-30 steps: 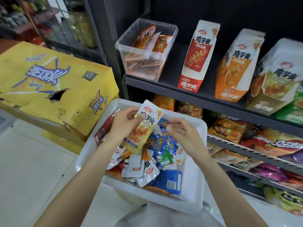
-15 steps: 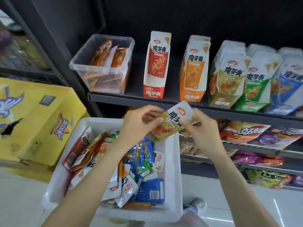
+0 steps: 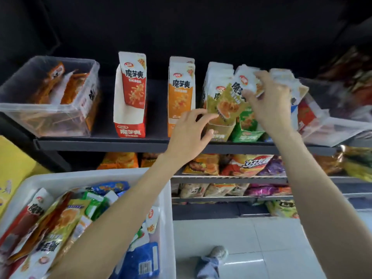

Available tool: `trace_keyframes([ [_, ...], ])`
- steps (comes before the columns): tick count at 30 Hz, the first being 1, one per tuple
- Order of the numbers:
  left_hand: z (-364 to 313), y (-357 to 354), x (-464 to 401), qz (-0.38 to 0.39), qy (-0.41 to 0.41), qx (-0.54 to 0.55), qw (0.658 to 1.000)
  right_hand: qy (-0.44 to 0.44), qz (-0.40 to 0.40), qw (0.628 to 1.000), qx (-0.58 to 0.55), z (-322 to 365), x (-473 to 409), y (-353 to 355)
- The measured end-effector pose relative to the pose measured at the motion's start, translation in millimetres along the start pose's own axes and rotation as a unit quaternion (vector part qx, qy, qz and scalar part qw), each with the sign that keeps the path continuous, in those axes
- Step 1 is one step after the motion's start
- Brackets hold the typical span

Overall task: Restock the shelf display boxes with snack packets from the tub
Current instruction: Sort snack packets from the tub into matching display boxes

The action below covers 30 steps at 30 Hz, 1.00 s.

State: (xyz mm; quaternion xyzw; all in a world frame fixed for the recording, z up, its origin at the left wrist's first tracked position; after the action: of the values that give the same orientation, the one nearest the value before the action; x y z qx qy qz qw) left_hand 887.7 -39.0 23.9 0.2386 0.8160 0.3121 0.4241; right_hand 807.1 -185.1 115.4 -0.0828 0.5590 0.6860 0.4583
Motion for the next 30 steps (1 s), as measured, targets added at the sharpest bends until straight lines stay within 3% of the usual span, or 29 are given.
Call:
trace_keyframes([
  [5,-2,-21,-3,0.026,0.022,-0.03,0.999,0.05,0.11,0.991,0.063,5,-13,-54],
  [10,2,-19,-1,0.033,0.022,-0.029,0.999,0.032,0.081,0.983,0.163,2,-14,-55],
  [13,0,-9,1,0.01,0.019,-0.021,1.0,0.0,0.031,0.991,0.127,0,1,-36],
  [16,-2,12,11,-0.041,0.026,0.008,0.999,-0.001,-0.043,0.999,0.021,7,35,-16],
  [18,1,30,26,-0.078,0.033,0.037,0.996,-0.01,-0.05,0.997,-0.053,18,66,-10],
  [21,14,64,62,-0.128,0.058,0.059,0.988,-0.044,0.022,0.988,-0.15,47,115,-17],
  [24,36,98,111,-0.15,0.094,0.047,0.983,-0.015,0.134,0.966,-0.219,87,158,-40],
  [30,104,145,221,-0.062,0.217,-0.057,0.972,0.099,0.378,0.886,-0.25,162,243,-103],
])
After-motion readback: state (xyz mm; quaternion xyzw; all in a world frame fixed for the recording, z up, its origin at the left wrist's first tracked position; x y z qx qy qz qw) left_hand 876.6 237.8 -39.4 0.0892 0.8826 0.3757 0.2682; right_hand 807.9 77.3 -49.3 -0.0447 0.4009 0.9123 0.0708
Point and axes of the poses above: each hand's wrist, its own x-axis away from the middle knuckle, its own y-axis out of the back of the hand, z = x × y, the point moved 7 cm from there along -x, towards the middle knuckle, and after that the axes turned 8 degrees about -z, right-handed, at the moved point
